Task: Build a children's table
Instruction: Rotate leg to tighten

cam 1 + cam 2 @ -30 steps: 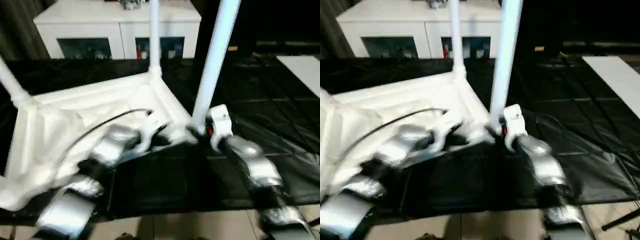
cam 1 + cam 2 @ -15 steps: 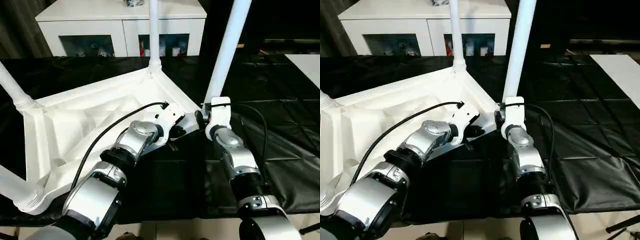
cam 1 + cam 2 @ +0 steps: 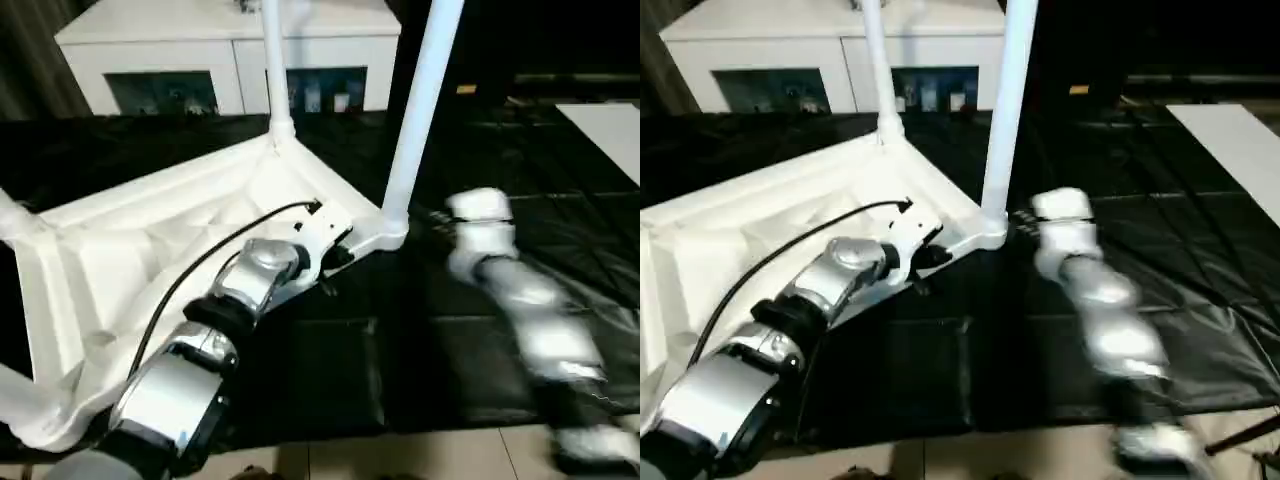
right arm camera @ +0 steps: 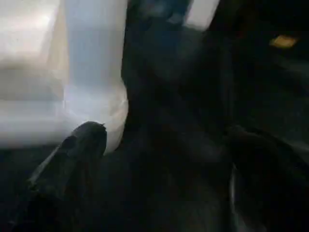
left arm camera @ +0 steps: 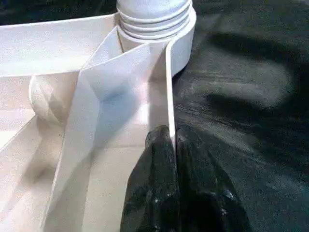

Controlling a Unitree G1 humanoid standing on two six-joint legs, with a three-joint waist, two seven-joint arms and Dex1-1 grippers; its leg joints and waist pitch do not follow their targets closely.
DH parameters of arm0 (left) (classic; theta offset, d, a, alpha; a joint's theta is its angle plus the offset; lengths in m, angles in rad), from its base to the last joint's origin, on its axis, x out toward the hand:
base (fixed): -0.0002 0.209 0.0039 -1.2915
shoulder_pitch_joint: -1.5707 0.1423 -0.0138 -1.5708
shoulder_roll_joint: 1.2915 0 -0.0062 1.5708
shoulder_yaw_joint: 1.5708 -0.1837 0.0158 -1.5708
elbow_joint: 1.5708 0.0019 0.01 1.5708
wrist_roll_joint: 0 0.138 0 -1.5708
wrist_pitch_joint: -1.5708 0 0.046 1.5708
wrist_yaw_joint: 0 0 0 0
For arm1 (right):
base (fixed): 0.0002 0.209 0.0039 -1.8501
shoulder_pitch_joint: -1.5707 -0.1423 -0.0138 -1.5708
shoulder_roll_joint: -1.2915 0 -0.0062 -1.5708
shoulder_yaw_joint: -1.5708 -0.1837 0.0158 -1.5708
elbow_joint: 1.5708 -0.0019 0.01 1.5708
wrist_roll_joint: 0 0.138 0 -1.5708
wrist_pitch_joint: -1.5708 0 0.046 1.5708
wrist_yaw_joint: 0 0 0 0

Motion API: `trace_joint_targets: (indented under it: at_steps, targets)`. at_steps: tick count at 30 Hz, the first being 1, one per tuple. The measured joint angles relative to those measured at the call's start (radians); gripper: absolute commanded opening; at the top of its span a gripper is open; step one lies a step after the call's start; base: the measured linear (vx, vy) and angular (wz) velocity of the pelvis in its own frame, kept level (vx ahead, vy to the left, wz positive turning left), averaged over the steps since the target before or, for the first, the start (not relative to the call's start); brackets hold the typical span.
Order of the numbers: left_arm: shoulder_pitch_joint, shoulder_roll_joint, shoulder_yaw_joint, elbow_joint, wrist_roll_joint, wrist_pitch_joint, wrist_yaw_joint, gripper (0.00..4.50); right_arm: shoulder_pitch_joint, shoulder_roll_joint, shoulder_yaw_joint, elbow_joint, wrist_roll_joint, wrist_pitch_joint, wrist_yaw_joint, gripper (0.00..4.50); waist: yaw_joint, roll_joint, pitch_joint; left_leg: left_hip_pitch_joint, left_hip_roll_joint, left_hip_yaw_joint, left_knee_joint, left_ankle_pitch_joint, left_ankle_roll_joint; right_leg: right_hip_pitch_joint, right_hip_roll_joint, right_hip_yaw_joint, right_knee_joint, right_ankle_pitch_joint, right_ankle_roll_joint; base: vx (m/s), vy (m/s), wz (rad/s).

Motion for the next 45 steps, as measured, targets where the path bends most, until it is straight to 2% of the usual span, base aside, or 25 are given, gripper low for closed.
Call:
trace_joint_targets:
  at_steps: [4, 8, 11, 14, 18, 26, 27, 30, 32, 35, 36, 45]
  targets:
    - [0.036, 0.026, -0.014, -0.050, -0.001, -0.020, -0.085, 0.00, 0.067, -0.102, 0.022, -0.053, 0.062, 0.008, 0.200, 4.44, -0.003, 0.006, 0.000, 0.001, 0.000, 0.000, 0.000, 0.001, 0.002, 0.000, 0.000, 0.000, 0.001, 0.000, 0.000, 0.000, 0.000, 0.00]
    - [0.102, 0.073, -0.061, -0.159, -0.024, -0.042, -0.275, 0.00, 0.102, -0.173, 0.036, -0.100, 0.116, 0.008, 0.357, 4.44, 0.016, 0.008, 0.000, 0.001, 0.001, 0.000, 0.000, 0.000, 0.000, 0.002, 0.000, -0.001, 0.001, 0.000, 0.000, 0.000, 0.000, 0.00]
    - [0.140, 0.118, -0.100, -0.234, -0.037, -0.056, -0.399, 0.00, 0.101, -0.185, 0.036, -0.127, 0.139, 0.010, 0.414, 4.44, 0.034, 0.008, 0.000, 0.001, 0.001, 0.000, 0.000, 0.000, 0.000, 0.003, 0.000, 0.000, 0.001, 0.000, 0.000, 0.000, 0.000, 0.00]
    - [0.164, 0.150, -0.136, -0.300, -0.037, -0.056, -0.487, 0.00, 0.087, -0.187, 0.047, -0.133, 0.153, 0.014, 0.456, 4.44, 0.042, 0.008, 0.000, 0.001, 0.001, 0.001, 0.001, 0.000, 0.000, 0.005, -0.001, 0.001, 0.001, 0.000, 0.000, 0.000, 0.000, 0.00]
    - [0.179, 0.169, -0.140, -0.341, -0.036, -0.036, -0.516, 0.00, 0.066, -0.212, 0.116, -0.151, 0.151, 0.018, 0.517, 4.44, 0.038, 0.006, 0.001, 0.000, 0.001, 0.003, 0.001, 0.001, 0.001, 0.005, -0.001, 0.002, 0.001, 0.000, 0.000, 0.000, 0.000, 0.00]
    - [0.194, 0.187, -0.140, -0.383, -0.037, -0.014, -0.528, 0.00, 0.033, -0.219, 0.156, -0.143, 0.135, 0.035, 0.591, 4.44, 0.035, 0.004, 0.001, -0.001, 0.001, 0.003, 0.001, 0.001, 0.001, 0.002, -0.001, 0.001, 0.002, -0.001, 0.001, 0.000, 0.000, 0.00]
    - [0.194, 0.188, -0.140, -0.385, -0.037, -0.012, -0.528, 0.00, 0.029, -0.219, 0.157, -0.142, 0.134, 0.035, 0.592, 4.19, 0.035, 0.004, 0.002, -0.001, 0.001, 0.003, 0.001, 0.001, 0.001, 0.002, -0.001, 0.001, 0.002, -0.001, 0.001, 0.000, 0.000, 0.00]
    - [0.195, 0.190, -0.140, -0.393, -0.037, -0.005, -0.529, 0.00, 0.025, -0.219, 0.165, -0.133, 0.134, 0.034, 0.592, 4.06, 0.036, 0.003, 0.002, -0.001, 0.001, 0.003, 0.001, 0.001, 0.001, 0.002, -0.001, 0.001, 0.002, -0.001, 0.002, 0.000, 0.000, 0.00]
    - [0.199, 0.195, -0.140, -0.407, -0.037, 0.007, -0.529, 0.00, 0.024, -0.219, 0.172, -0.121, 0.134, 0.035, 0.594, 3.77, 0.035, 0.003, 0.002, -0.001, 0.001, 0.003, 0.001, 0.001, 0.001, 0.002, -0.001, 0.001, 0.002, -0.001, 0.002, 0.000, 0.000, 0.00]
    - [0.204, 0.200, -0.140, -0.415, -0.037, 0.014, -0.530, 0.00, 0.020, -0.219, 0.178, -0.115, 0.131, 0.035, 0.608, 3.59, 0.035, 0.003, 0.002, -0.001, 0.001, 0.003, 0.001, 0.001, 0.001, 0.002, -0.001, 0.001, 0.002, -0.001, 0.002, 0.000, 0.000, 0.00]
    - [0.206, 0.201, -0.140, -0.420, -0.037, 0.017, -0.530, 0.00, 0.018, -0.219, 0.178, -0.114, 0.130, 0.035, 0.611, 3.38, 0.035, 0.003, 0.002, -0.001, 0.001, 0.003, 0.001, 0.001, 0.001, 0.002, -0.001, 0.001, 0.002, -0.001, 0.002, 0.000, 0.000, 0.00]
    - [0.214, 0.206, -0.140, -0.438, -0.037, 0.031, -0.543, 0.00, 0.010, -0.228, 0.183, -0.108, 0.130, 0.035, 0.624, 2.79, 0.036, 0.003, 0.002, -0.001, 0.001, 0.003, 0.001, 0.001, 0.001, 0.002, -0.001, 0.001, 0.002, -0.001, 0.002, 0.000, 0.000, 0.00]
